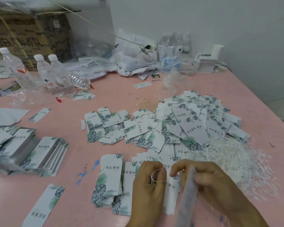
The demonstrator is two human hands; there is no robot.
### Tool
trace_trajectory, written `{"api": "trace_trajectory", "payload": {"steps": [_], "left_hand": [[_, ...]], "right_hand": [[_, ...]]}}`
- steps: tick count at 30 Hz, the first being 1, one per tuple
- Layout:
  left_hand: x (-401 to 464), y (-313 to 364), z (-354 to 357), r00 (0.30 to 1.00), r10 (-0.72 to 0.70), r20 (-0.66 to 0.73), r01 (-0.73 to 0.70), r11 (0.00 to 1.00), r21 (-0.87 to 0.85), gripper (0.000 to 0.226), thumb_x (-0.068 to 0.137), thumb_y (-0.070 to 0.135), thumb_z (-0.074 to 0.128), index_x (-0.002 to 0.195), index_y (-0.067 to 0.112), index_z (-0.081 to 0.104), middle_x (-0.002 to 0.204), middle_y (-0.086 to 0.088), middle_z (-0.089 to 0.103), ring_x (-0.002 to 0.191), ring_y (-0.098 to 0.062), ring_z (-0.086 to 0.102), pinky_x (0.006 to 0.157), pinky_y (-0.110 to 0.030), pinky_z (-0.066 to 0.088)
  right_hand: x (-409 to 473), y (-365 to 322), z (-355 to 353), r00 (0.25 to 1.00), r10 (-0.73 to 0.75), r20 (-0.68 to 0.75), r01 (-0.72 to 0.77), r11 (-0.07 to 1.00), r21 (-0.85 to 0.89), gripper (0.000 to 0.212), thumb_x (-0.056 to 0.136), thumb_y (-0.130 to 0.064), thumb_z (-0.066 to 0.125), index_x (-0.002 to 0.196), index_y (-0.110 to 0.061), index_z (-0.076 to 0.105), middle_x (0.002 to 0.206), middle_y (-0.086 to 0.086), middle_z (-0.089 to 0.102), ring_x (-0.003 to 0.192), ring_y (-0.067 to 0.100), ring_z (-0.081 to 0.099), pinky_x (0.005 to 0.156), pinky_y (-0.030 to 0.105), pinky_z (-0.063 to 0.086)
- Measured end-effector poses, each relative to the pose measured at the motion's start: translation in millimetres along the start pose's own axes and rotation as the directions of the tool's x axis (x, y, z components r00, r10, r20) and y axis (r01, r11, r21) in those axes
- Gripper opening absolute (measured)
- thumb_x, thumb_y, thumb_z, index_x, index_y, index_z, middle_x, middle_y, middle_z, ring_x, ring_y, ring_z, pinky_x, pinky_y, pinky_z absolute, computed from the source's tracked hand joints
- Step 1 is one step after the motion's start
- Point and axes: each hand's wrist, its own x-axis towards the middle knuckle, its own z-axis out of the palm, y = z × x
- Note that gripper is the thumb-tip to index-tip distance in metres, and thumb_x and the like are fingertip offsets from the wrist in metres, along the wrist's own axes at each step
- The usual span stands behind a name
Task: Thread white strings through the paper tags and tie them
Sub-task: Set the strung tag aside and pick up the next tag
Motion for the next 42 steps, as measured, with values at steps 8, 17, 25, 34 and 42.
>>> {"api": "trace_trajectory", "payload": {"steps": [8,17,25,34,42], "left_hand": [[3,-2,-7,0.993,-0.058,0.102,0.051,0.997,0.066,0.013,0.077,0.03,0.059,0.084,0.04,0.053,0.082,0.011,0.054,0.073,-0.01,0.054,0.063,-0.038,0.046],[8,-3,0,0.965,-0.247,0.091,0.256,0.961,-0.109,0.006,0.086,0.032,0.057,0.082,0.03,0.061,0.077,0.007,0.059,0.072,-0.009,0.056,0.065,-0.023,0.045],[18,8,-7,0.866,-0.481,0.134,0.487,0.752,-0.445,0.014,0.099,0.011,0.056,0.088,0.002,0.059,0.07,-0.021,0.061,0.057,-0.022,0.057,0.053,-0.028,0.051],[23,8,-8,0.713,-0.638,0.291,0.615,0.37,-0.696,0.026,0.094,0.011,0.06,0.069,0.007,0.064,0.071,-0.02,0.059,0.058,-0.027,0.061,0.054,-0.033,0.054],[26,12,-21,0.535,-0.631,0.562,0.688,-0.062,-0.723,0.027,0.069,0.026,0.072,0.087,0.005,0.068,0.096,-0.024,0.067,0.078,-0.033,0.066,0.071,-0.04,0.055]], "right_hand": [[4,0,27,1.0,-0.012,0.007,0.014,0.912,-0.41,0.021,0.089,-0.016,0.056,0.095,-0.019,0.076,0.111,0.002,0.069,0.086,0.003,0.063,0.073,0.012,0.045],[5,0,5,0.939,-0.033,-0.342,0.093,0.983,0.16,0.035,0.068,-0.04,0.083,0.074,-0.007,0.07,0.058,0.009,0.057,0.047,0.014,0.052,0.046,0.021,0.045],[8,8,-32,0.625,0.014,-0.78,-0.128,0.988,-0.085,0.021,0.094,-0.01,0.056,0.086,-0.015,0.075,0.074,0.008,0.07,0.056,0.016,0.055,0.045,0.021,0.047],[1,17,20,0.626,-0.772,-0.112,0.203,0.299,-0.932,0.024,0.091,-0.017,0.052,0.09,-0.008,0.074,0.09,-0.004,0.067,0.083,0.007,0.06,0.072,0.017,0.049],[9,36,35,0.657,-0.699,0.282,0.352,-0.046,-0.935,0.019,0.072,-0.002,0.055,0.07,-0.007,0.074,0.071,0.004,0.065,0.065,0.02,0.057,0.061,0.024,0.046]]}}
